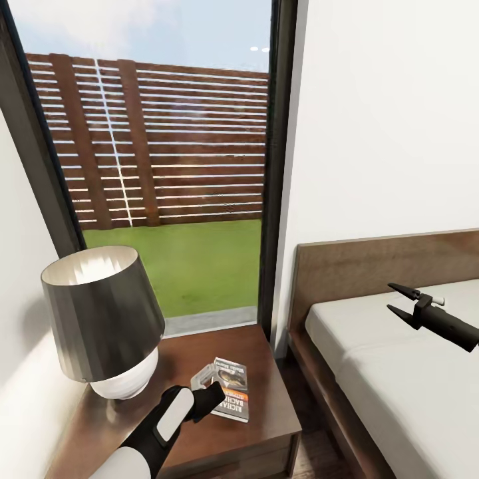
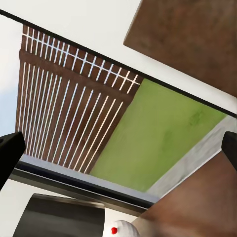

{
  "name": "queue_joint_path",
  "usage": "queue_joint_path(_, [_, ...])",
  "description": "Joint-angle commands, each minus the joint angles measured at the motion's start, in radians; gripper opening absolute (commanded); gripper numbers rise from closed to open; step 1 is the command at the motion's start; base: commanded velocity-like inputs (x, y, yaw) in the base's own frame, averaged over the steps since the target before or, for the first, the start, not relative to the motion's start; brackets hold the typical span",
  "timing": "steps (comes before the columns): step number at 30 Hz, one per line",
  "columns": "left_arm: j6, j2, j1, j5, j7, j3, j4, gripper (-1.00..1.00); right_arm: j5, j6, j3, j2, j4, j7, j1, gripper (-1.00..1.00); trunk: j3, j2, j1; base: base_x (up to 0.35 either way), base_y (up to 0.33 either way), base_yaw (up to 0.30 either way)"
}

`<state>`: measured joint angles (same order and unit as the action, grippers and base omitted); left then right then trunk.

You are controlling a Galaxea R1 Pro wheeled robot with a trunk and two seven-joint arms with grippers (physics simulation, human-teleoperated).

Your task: In the bedroom, move the book from the bed onto either nightstand, and place the two sandals side by side next to the bed.

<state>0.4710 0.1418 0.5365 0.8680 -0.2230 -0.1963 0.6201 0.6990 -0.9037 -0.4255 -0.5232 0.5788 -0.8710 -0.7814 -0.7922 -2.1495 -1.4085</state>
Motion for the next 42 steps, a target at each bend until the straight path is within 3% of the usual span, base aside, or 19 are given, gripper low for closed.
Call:
queue_joint_path(1, [0.001,-0.001,0.000,0.011,-0.010,-0.003,0.002,-1.00,-0.003,-0.004,-0.002,0.000,0.000,-0.003,-0.001,1.00,-0.001,0.000,0.000,0.000,0.000,0.000])
queue_joint_path(20, [0.007,-0.007,0.000,0.007,-0.015,0.007,0.001,-1.00,-0.003,-0.004,-0.002,0.000,0.000,-0.003,-0.001,1.00,-0.001,0.000,0.000,0.000,0.000,0.000])
queue_joint_path(30, [0.010,-0.007,0.000,0.008,-0.069,0.009,0.001,-1.00,-0.003,-0.004,-0.002,0.000,0.000,-0.004,-0.001,1.00,-0.001,0.000,0.000,0.000,0.000,0.000])
queue_joint_path(42, [0.009,-0.007,0.000,0.011,-0.081,0.009,0.001,-1.00,-0.003,-0.004,-0.002,0.000,0.000,-0.004,-0.001,1.00,-0.001,0.000,0.000,0.000,0.000,0.000])
